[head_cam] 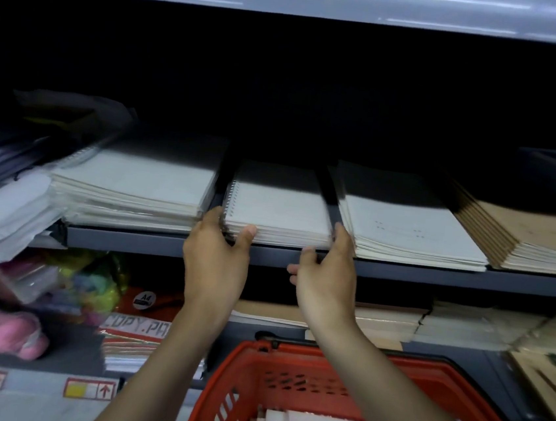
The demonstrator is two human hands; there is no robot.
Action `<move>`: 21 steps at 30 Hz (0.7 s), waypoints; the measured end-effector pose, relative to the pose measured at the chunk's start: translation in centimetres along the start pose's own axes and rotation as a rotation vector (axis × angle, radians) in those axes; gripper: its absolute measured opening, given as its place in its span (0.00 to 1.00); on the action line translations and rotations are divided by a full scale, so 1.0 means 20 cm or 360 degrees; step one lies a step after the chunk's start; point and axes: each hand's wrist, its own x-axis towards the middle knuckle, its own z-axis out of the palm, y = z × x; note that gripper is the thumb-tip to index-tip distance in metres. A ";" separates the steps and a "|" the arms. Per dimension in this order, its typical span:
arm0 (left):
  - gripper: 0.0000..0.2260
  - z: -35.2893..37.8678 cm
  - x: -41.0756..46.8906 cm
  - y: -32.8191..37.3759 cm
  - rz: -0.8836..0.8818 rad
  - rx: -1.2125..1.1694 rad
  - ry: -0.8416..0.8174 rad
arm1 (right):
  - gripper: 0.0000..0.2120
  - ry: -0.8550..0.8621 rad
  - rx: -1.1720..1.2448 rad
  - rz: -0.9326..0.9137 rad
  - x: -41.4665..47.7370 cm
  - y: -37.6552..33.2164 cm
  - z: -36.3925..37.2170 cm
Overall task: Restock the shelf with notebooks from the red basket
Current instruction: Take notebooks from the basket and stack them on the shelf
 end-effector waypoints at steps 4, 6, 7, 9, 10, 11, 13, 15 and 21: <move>0.28 -0.01 -0.18 0.11 0.0241 0.0163 0.0017 | 0.34 -0.0268 -0.0167 -0.0133 -0.14 -0.03 -0.14; 0.28 0.02 -0.29 0.16 0.0461 0.0292 -0.0061 | 0.31 -0.0285 -0.0251 -0.0277 -0.20 -0.03 -0.23; 0.27 0.04 -0.34 0.16 0.0517 0.0302 -0.0130 | 0.29 -0.0287 -0.0292 -0.0325 -0.22 -0.02 -0.27; 0.26 0.10 -0.43 0.18 0.0471 0.0216 -0.0300 | 0.26 -0.0284 -0.0397 -0.0340 -0.23 0.04 -0.35; 0.25 0.14 -0.47 0.16 0.0396 0.0169 -0.0389 | 0.24 -0.0269 -0.0455 -0.0318 -0.24 0.08 -0.39; 0.24 0.18 -0.51 0.13 0.0304 0.0148 -0.0484 | 0.21 -0.0251 -0.0508 -0.0277 -0.24 0.13 -0.42; 0.21 0.29 -0.60 0.04 0.0090 0.0158 -0.0737 | 0.18 -0.0266 -0.0598 -0.0142 -0.26 0.26 -0.49; 0.18 0.40 -0.71 -0.08 -0.0149 0.0257 -0.1070 | 0.15 -0.0399 -0.0719 0.0069 -0.30 0.44 -0.54; 0.16 0.53 -1.06 -0.55 -0.1032 0.0616 -0.1637 | 0.19 -0.1018 -0.1149 0.0815 -0.49 1.08 -0.75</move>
